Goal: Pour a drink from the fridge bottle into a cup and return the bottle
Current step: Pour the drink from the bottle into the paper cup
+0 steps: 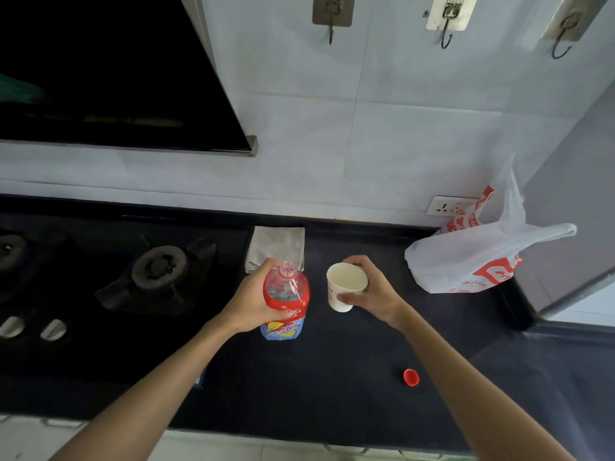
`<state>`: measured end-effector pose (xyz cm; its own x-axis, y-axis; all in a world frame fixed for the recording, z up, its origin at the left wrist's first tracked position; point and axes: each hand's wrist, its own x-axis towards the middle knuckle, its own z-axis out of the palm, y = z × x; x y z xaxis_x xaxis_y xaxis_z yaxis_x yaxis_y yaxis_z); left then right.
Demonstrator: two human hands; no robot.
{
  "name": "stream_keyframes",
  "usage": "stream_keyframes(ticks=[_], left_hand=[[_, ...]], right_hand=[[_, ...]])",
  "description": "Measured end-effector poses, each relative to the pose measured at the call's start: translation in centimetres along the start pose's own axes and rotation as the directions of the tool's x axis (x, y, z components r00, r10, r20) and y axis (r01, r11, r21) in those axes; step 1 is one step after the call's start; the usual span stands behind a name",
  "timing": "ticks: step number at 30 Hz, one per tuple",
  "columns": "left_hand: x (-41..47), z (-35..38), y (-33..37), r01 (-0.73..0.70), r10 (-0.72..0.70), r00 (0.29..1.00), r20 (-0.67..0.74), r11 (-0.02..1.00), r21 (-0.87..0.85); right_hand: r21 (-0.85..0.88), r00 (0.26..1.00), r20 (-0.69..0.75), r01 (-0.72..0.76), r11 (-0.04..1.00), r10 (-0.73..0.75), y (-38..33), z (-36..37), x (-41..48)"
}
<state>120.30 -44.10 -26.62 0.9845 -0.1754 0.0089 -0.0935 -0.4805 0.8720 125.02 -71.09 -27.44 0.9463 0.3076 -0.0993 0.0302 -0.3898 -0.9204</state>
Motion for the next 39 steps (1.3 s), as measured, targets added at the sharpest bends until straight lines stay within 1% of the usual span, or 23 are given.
stream_keyframes(ticks=[6, 12, 26, 32, 39], left_hand=[[-1.0, 1.0, -2.5, 0.001, -0.001, 1.000, 0.005, 1.000, -0.004], [-1.6, 1.6, -3.2, -0.009, 0.009, 1.000, -0.012, 1.000, -0.029], [-2.0, 2.0, -4.9, 0.032, -0.032, 0.999, 0.008, 0.999, -0.015], [-2.1, 2.2, -5.0, 0.045, -0.045, 0.999, 0.010, 0.999, -0.017], [-2.7, 2.7, -4.8, 0.061, -0.061, 0.998, 0.015, 0.997, -0.042]], right_hand=[[-0.026, 0.998, -0.008, -0.058, 0.998, 0.058, 3.6, 2.0, -0.8], [-0.068, 0.997, -0.026, -0.070, 0.995, 0.068, 5.9, 3.5, -1.0], [-0.093, 0.998, -0.015, -0.069, 0.993, 0.068, 8.1, 5.2, -2.2], [-0.098, 0.996, -0.011, -0.093, 0.991, 0.093, 9.2, 5.5, -3.1], [-0.089, 0.996, -0.001, -0.091, 0.992, 0.091, 9.9, 5.8, -3.4]])
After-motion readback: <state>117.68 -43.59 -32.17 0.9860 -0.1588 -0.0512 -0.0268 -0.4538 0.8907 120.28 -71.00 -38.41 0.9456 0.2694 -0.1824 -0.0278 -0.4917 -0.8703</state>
